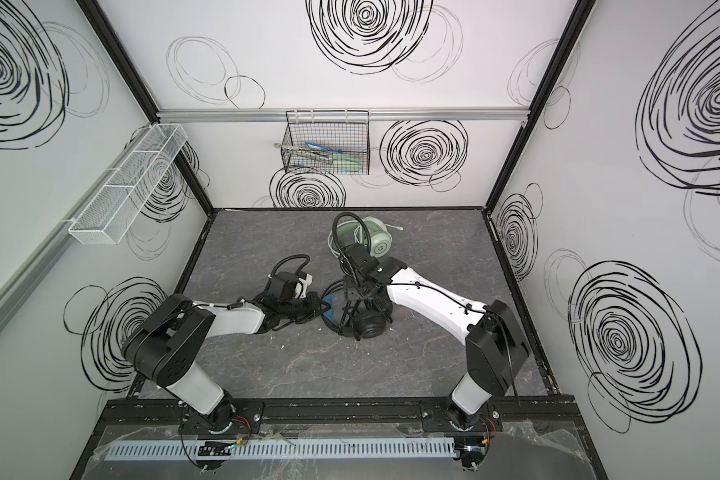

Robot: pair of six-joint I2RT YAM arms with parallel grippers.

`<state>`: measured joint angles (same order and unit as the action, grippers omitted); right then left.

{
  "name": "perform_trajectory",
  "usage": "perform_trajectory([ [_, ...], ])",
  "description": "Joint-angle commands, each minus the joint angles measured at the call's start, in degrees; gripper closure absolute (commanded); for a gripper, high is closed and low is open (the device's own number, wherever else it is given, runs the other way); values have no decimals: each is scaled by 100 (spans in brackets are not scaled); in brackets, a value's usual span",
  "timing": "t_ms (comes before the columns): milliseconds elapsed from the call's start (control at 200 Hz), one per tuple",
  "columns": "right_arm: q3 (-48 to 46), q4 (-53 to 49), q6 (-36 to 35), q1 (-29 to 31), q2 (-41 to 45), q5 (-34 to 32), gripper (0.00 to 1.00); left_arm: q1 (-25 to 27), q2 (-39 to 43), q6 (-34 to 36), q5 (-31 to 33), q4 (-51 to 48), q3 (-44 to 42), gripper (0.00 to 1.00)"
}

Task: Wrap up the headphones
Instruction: 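Open the right gripper and lift it away from the headset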

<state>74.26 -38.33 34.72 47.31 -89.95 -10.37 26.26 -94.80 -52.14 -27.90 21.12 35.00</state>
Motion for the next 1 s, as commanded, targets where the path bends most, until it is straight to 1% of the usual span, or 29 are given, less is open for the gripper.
perform_trajectory([
  [0,215,184,-176,33,520,-340,25,-86,220,-249,-109,503,-11,100],
  [65,130,409,-368,5,823,-670,22,-82,267,-494,-128,662,-7,100],
  [100,74,535,-486,-62,994,-753,16,-86,274,-635,-138,766,6,100],
  [115,61,588,-543,-102,1062,-768,12,-83,278,-692,-145,810,18,100],
  [130,42,623,-580,-153,1137,-773,1,-91,278,-735,-152,836,37,100],
  [155,22,669,-632,-245,1234,-771,2,-105,268,-797,-164,875,77,100],
  [240,80,617,-764,-615,1502,-730,3,-205,231,-858,-193,856,261,100],
  [365,122,476,-1084,-1020,1794,-724,3,-434,199,-642,-247,592,530,100],
  [435,38,466,-1172,-1214,1969,-682,3,-642,175,-562,-426,510,616,100],
  [510,-84,478,-1180,-1390,2137,-553,3,-877,82,-280,-740,190,805,100],
  [655,-250,524,-1173,-1482,2322,-338,3,-1465,21,365,-1153,-350,955,100],
  [780,-315,520,-1254,-1492,2359,-96,3,-1999,152,760,-1201,-707,887,100],
  [881,-371,508,-1350,-1496,2399,101,3,-2439,316,1051,-1067,-993,784,100],
  [996,-468,545,-1447,-1496,2506,248,3,-2962,385,1215,-1055,-1081,707,100],
])
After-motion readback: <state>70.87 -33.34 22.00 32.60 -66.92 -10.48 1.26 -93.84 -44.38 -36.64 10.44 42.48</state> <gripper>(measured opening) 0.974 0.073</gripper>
